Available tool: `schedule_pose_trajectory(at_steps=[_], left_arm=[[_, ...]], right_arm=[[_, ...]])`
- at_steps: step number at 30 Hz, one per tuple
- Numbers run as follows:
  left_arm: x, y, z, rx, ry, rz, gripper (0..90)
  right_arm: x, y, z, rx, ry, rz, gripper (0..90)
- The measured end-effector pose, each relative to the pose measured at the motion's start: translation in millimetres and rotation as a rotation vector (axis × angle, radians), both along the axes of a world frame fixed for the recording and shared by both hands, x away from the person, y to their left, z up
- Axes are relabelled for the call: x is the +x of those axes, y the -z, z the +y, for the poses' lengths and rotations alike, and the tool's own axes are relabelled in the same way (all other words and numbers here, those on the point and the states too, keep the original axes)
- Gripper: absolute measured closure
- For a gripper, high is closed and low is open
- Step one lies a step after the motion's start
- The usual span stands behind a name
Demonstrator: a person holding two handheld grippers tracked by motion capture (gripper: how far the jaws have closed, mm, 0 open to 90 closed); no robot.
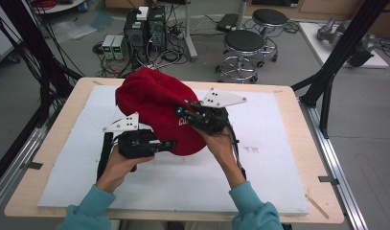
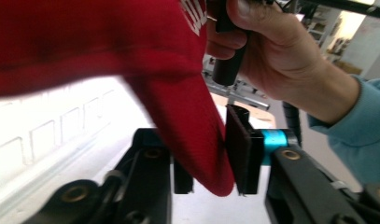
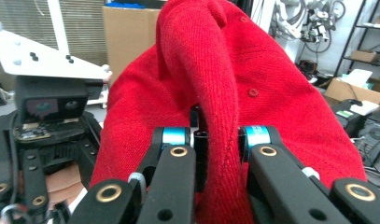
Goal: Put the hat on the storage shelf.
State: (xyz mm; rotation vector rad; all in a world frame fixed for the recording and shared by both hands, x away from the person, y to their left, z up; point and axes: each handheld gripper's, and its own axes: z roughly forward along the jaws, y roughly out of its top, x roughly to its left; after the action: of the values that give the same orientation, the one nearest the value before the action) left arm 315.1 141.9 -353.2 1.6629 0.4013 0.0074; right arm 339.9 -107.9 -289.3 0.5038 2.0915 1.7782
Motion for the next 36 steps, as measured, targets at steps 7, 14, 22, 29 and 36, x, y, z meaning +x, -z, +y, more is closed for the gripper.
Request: schedule_pose_trajectory(at_steps=[7,14,22,29,36], left_arm=[[-0.4,-1.3,2.4,0.010,-0.019,0.012,84.2],[-0.8,-1.4,2.9,0.038,-0.042,0.003,84.5],[0.9,-1.8,7.6,0.068,-0.067,0.013,84.5],[2.4,-4.2,16.6,0.085,-0.126,-0.012,84.5],[12.1,-13.4,34.1,0.121,-0.215,-0.046,84.5]], right_arm=[[-2.1,2.1,0.8,0.001,-0.031,-0.019,83.0],[-2.4,2.6,1.8,-0.006,-0.008,-0.031,54.1],[-0.9,5.5,0.8,-0.028,0.078,-0.030,0.4],[-3.1,4.3,-6.5,-0.034,0.104,-0.035,0.4],[-8.1,8.1,-30.9,-0.036,0.180,-0.021,0.4]])
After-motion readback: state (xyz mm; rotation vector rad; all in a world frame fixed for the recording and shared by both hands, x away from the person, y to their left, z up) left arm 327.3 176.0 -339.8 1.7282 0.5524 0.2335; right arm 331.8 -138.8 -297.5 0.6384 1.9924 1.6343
